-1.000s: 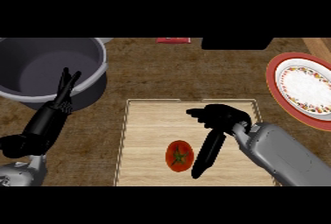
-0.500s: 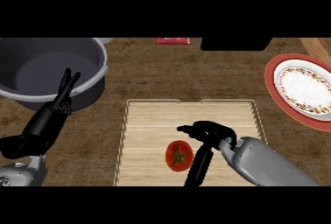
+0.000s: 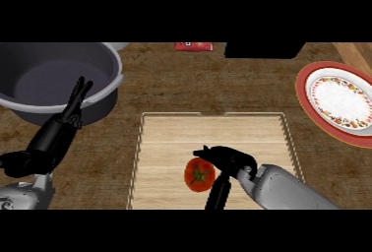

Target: Pick the tomato from the tray and place it in the plate

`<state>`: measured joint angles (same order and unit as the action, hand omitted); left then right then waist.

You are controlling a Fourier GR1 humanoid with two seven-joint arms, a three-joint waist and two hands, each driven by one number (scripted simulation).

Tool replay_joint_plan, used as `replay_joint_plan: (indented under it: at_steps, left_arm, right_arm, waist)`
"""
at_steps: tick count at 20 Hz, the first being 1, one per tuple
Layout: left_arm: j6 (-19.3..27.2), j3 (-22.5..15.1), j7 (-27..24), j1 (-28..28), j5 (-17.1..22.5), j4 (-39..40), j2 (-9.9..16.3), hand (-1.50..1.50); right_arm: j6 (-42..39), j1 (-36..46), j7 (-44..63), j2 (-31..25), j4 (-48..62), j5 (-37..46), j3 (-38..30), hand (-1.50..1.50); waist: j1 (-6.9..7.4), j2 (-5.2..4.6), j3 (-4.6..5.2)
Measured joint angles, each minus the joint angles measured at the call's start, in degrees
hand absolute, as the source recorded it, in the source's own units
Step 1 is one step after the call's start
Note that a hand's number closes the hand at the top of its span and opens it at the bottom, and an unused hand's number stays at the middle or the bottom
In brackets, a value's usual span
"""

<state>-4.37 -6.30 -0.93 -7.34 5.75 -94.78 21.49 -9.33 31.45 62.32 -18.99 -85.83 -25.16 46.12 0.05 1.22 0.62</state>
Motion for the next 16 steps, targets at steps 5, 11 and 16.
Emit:
replay_joint_plan:
  at_steps: [5,11,16]
  left_arm:
    - [0.5,0.2,0.0,-0.1,-1.1,0.0,-0.9,0.00]
    - [0.2,0.7,1.2,0.1,-1.7,-1.0,-1.4,0.00]
    - [0.6,1.0,1.2,1.3,-1.9,-1.7,-1.4,0.00]
  right_arm:
    - [-0.8,0.3,-1.5,-0.1,-0.7,3.8,1.0,1.50]
    - [-0.3,-1.1,-3.1,0.3,-1.7,11.7,1.7,1.50]
    - [3.9,0.3,-8.3,-4.1,-4.2,30.5,8.8,1.50]
  waist:
    - [-0.28,0.07,0.23]
    - [-0.32,0.23,0.29]
    - [-0.37,0.61,-0.32]
